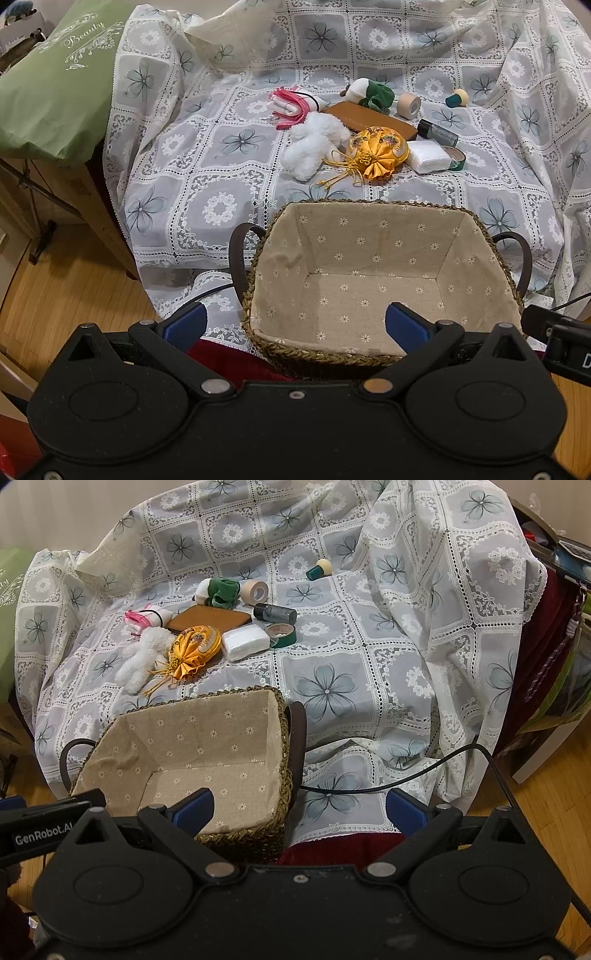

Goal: Organize soft objects

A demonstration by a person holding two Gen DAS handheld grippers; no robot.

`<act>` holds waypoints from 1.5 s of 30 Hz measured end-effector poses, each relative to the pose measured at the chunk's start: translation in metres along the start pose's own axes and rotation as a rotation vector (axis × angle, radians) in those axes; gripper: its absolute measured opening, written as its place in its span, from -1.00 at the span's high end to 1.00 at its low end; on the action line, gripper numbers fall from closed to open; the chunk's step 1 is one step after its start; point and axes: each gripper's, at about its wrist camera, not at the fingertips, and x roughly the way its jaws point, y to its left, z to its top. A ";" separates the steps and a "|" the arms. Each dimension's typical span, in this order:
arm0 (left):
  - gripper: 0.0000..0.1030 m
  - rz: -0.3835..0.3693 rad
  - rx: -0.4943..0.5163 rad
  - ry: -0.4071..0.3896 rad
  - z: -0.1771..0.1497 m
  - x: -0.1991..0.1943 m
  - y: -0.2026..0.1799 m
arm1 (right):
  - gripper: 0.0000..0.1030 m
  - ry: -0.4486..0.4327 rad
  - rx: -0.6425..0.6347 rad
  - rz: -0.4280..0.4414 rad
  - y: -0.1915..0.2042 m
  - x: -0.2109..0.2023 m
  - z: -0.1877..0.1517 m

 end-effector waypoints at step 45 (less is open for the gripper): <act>-0.93 -0.006 -0.006 0.009 -0.006 0.002 0.000 | -0.94 0.016 0.013 0.018 0.000 0.002 -0.001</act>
